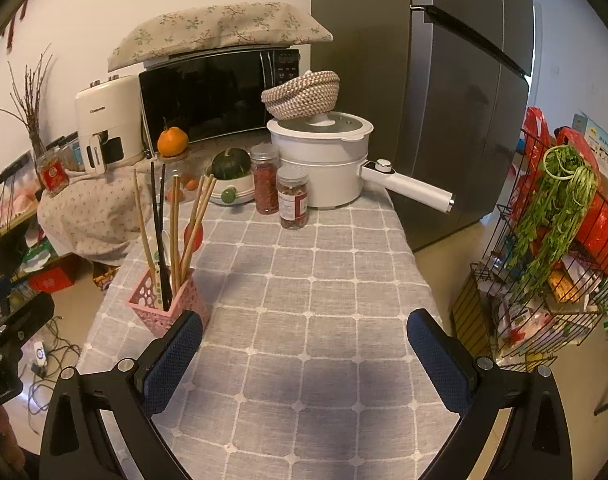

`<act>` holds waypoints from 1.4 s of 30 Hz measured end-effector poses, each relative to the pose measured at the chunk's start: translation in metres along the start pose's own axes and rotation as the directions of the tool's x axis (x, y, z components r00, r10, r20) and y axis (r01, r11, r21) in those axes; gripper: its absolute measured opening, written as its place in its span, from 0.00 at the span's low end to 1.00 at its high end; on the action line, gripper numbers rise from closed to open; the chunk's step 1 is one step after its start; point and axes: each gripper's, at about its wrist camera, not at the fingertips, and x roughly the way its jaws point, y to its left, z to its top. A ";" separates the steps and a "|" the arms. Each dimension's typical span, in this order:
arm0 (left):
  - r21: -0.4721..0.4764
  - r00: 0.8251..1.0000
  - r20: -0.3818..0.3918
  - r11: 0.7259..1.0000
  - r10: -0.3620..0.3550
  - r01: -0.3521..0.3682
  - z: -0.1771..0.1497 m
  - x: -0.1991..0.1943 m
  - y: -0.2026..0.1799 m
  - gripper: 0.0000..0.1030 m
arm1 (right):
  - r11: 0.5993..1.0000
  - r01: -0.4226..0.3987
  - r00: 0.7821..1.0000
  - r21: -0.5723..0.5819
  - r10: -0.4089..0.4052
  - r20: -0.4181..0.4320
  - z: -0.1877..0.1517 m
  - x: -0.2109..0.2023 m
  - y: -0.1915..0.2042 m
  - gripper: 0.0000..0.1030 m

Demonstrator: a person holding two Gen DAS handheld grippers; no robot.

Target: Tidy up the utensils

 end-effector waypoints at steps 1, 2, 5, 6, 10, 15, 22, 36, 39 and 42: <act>0.000 1.000 -0.001 1.000 0.000 0.000 0.000 0.000 0.000 0.99 | 1.000 0.001 1.000 -0.001 -0.001 0.000 0.000 0.000 0.000 1.00; 0.000 1.000 -0.001 1.000 0.000 0.000 0.000 0.000 0.000 0.99 | 1.000 0.002 1.000 -0.001 -0.002 0.000 0.000 0.000 0.000 1.00; -0.001 1.000 -0.001 1.000 0.000 0.000 0.000 0.000 -0.001 0.99 | 1.000 0.000 1.000 0.000 0.000 -0.002 0.000 0.000 0.000 1.00; 0.000 1.000 -0.001 1.000 0.000 0.000 0.000 0.000 0.000 0.99 | 1.000 0.000 1.000 0.000 0.000 -0.001 0.000 0.000 0.000 1.00; 0.001 1.000 -0.001 1.000 0.001 -0.001 0.000 0.000 -0.001 0.99 | 1.000 0.001 1.000 0.000 -0.001 -0.001 0.000 0.000 0.000 1.00; 0.004 1.000 -0.003 1.000 0.001 -0.001 0.000 0.001 -0.001 0.99 | 1.000 0.000 1.000 0.001 0.000 -0.002 0.000 0.000 0.000 1.00; 0.005 1.000 -0.004 1.000 0.001 -0.001 -0.001 0.001 -0.001 0.99 | 1.000 -0.002 1.000 0.003 0.002 -0.006 -0.001 0.001 0.001 1.00; 0.009 1.000 -0.002 1.000 -0.001 0.001 -0.001 0.001 -0.003 0.99 | 1.000 -0.003 1.000 0.009 0.003 -0.013 -0.003 0.002 0.001 1.00; 0.012 1.000 -0.003 1.000 -0.002 0.002 -0.002 0.001 -0.003 0.99 | 1.000 -0.004 1.000 0.009 0.004 -0.013 -0.002 0.002 0.000 1.00; 0.015 1.000 -0.006 1.000 -0.006 0.006 -0.001 0.002 -0.004 0.99 | 1.000 -0.004 1.000 0.009 0.004 -0.015 -0.003 0.002 0.000 1.00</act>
